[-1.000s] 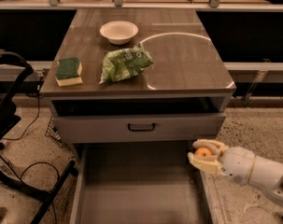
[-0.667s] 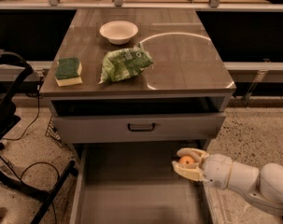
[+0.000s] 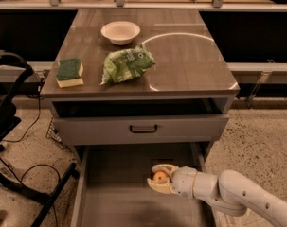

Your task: Place orange into middle drawer

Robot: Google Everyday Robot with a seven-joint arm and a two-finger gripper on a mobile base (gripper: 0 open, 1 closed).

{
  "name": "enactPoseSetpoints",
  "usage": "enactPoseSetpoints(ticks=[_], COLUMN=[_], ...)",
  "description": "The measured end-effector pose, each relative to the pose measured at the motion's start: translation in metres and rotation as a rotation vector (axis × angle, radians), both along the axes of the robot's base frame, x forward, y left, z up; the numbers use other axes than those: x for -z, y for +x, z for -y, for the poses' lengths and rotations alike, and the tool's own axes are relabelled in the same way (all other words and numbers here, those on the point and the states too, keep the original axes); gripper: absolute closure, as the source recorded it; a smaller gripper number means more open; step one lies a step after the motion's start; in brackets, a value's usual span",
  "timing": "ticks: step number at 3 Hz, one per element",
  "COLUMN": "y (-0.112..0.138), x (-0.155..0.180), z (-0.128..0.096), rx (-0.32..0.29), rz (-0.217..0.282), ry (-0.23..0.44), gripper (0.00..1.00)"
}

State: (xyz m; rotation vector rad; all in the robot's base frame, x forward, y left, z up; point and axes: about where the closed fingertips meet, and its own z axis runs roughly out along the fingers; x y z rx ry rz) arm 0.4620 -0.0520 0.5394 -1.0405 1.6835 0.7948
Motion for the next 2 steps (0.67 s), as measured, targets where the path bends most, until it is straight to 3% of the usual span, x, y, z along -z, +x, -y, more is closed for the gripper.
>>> enactPoseSetpoints(ticks=[1,2], y=[-0.001,-0.001], x=[0.009,0.043], z=[-0.012,-0.031], rx=[-0.013,-0.041], rz=[-0.010,-0.049], ry=[0.011,0.027], gripper=[1.00,1.00])
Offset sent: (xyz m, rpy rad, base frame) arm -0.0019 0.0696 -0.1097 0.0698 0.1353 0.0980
